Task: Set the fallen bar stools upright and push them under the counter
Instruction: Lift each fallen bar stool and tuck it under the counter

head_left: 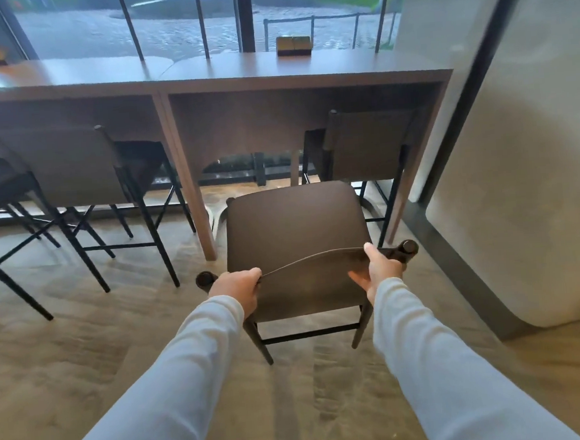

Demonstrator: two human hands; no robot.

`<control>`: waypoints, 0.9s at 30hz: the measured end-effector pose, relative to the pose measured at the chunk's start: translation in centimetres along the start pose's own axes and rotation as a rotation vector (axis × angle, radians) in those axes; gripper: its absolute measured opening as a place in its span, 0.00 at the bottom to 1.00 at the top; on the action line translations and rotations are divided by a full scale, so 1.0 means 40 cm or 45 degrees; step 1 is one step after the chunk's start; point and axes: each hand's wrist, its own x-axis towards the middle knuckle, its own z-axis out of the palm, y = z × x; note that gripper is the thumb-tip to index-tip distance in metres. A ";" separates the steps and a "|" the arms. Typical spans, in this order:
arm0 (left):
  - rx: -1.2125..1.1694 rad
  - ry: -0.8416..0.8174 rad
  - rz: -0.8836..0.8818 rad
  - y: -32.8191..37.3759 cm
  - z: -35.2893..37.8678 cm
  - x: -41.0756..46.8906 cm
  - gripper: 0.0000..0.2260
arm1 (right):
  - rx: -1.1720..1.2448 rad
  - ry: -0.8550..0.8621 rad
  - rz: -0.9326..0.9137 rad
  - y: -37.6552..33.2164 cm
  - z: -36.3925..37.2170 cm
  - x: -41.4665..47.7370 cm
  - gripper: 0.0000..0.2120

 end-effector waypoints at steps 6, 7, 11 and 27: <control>0.109 0.113 0.202 0.087 0.035 0.060 0.15 | -0.059 0.019 0.071 -0.042 -0.043 0.076 0.18; 0.109 0.103 0.215 0.097 0.035 0.068 0.15 | -0.080 0.028 0.081 -0.045 -0.053 0.085 0.18; 0.099 0.013 0.213 0.147 0.021 0.119 0.16 | -0.097 0.033 0.100 -0.061 -0.098 0.114 0.18; 0.012 0.009 0.150 0.130 0.007 0.218 0.38 | -0.299 -0.062 0.183 -0.127 -0.063 0.202 0.17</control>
